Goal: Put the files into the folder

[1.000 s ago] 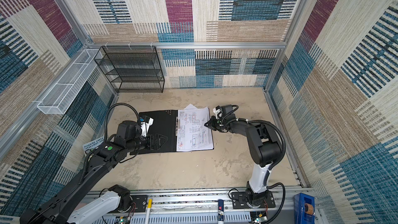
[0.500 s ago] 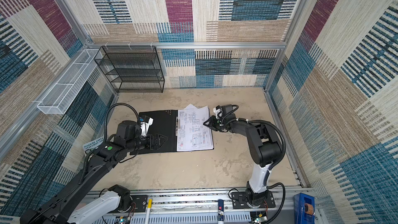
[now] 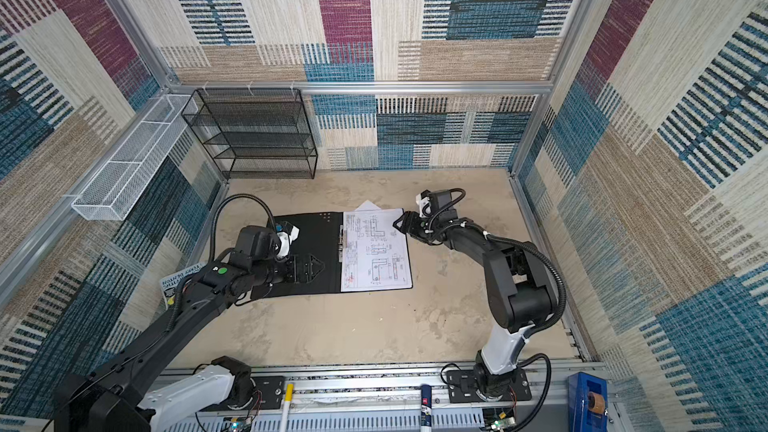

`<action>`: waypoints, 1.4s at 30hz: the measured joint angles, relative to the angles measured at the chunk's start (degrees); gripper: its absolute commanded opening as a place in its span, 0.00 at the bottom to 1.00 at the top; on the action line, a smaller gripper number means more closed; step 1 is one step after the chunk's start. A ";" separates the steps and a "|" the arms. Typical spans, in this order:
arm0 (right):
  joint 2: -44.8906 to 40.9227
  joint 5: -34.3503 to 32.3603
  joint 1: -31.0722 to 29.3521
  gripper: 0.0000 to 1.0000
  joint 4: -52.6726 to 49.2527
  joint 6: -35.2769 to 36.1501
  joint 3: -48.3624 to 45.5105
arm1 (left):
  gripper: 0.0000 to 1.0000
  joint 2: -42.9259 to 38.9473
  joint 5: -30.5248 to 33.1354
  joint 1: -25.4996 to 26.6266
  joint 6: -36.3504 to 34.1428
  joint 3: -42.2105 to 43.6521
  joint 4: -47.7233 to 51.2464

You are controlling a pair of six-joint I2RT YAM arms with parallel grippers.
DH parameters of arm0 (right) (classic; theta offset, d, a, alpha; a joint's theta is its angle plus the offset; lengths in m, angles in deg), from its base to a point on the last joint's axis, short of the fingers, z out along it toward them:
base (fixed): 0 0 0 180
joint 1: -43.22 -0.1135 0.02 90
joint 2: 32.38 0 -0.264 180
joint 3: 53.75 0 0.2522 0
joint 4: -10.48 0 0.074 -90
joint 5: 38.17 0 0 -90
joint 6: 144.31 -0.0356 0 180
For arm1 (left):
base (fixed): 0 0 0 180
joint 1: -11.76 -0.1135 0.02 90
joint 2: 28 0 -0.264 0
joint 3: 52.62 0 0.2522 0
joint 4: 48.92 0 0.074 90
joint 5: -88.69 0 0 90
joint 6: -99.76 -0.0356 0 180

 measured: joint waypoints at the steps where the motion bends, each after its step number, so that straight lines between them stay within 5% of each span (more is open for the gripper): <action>1: 0.63 -0.72 0.07 0.51 -0.39 0.42 0.96 | 1.00 0.66 0.02 0.00 0.70 0.15 0.02; 8: 5.88 -4.83 0.35 0.10 -4.00 2.29 7.43 | 1.00 5.77 2.05 -0.04 7.89 2.23 -3.61; 23: 12.46 -8.66 0.33 0.03 -6.78 3.65 10.38 | 0.98 21.55 5.01 -3.78 18.01 1.38 -14.40; 42: 19.04 -10.14 0.42 0.00 -7.13 4.63 15.06 | 0.97 20.74 8.72 -9.75 24.68 5.99 -18.01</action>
